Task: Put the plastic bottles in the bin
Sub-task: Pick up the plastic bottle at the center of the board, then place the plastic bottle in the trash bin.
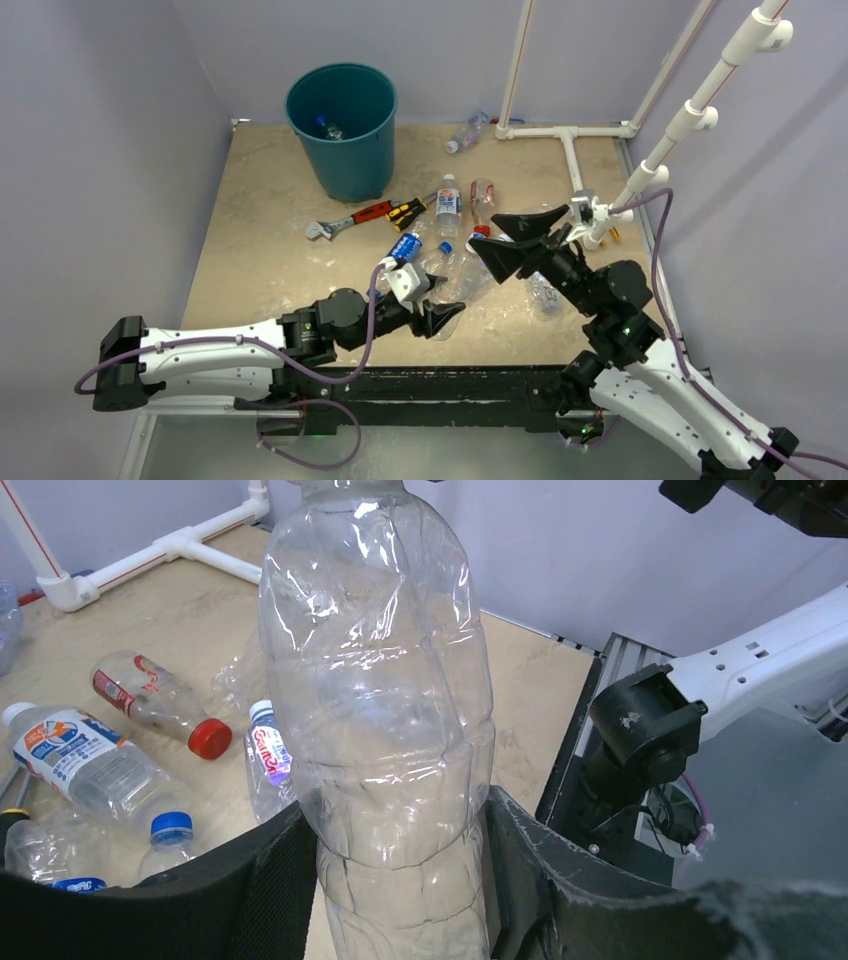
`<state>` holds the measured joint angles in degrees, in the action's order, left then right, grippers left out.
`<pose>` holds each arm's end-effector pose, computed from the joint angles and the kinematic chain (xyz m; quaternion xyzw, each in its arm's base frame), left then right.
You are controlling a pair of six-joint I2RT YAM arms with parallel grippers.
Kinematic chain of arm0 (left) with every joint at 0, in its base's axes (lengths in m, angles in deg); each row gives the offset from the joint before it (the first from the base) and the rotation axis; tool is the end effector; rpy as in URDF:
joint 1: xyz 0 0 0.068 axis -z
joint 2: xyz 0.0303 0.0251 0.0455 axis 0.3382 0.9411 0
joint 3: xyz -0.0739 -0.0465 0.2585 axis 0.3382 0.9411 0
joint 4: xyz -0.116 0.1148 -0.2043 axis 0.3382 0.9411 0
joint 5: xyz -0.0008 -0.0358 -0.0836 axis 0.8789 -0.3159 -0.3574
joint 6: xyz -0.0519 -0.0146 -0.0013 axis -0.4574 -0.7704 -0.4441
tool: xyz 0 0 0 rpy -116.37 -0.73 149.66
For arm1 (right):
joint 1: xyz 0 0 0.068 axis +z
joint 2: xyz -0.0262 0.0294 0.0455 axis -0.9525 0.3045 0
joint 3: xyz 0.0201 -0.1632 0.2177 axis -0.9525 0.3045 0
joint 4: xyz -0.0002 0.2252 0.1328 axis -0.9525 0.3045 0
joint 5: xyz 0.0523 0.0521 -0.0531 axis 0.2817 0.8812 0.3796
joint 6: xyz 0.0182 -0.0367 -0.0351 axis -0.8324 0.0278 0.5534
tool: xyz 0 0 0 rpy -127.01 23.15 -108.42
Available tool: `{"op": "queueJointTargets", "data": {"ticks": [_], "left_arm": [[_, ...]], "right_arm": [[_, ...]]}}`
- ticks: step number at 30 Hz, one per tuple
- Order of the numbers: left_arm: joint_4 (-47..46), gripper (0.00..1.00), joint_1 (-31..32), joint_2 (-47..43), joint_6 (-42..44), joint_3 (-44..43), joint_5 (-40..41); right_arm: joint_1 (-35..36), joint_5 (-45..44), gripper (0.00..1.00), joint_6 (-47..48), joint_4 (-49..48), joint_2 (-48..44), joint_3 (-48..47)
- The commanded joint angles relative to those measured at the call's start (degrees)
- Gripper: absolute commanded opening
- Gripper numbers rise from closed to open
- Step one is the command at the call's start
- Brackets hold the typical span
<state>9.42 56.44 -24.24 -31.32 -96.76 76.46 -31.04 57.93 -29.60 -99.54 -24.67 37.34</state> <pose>0.0623 -0.2159 0.3066 0.3114 0.6306 -0.4085 0.5819 0.0999 0.0912 0.3675 -0.0864 0.5734 0.4971 0.6454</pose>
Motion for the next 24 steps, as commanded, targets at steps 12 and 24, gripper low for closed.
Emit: {"op": "queueJointTargets", "data": {"ticks": [12, 24], "left_arm": [[-12.4, 0.36, 0.0, -7.4, -6.2, 7.7, 0.1], [-19.4, 0.35, 0.0, -8.6, -6.9, 10.2, -1.4]], "right_arm": [[0.0, 10.2, 0.86, 0.0, 1.3, 10.1, -9.1], [0.1, 21.2, 0.99, -1.1, -5.9, 8.4, -6.1]]}}
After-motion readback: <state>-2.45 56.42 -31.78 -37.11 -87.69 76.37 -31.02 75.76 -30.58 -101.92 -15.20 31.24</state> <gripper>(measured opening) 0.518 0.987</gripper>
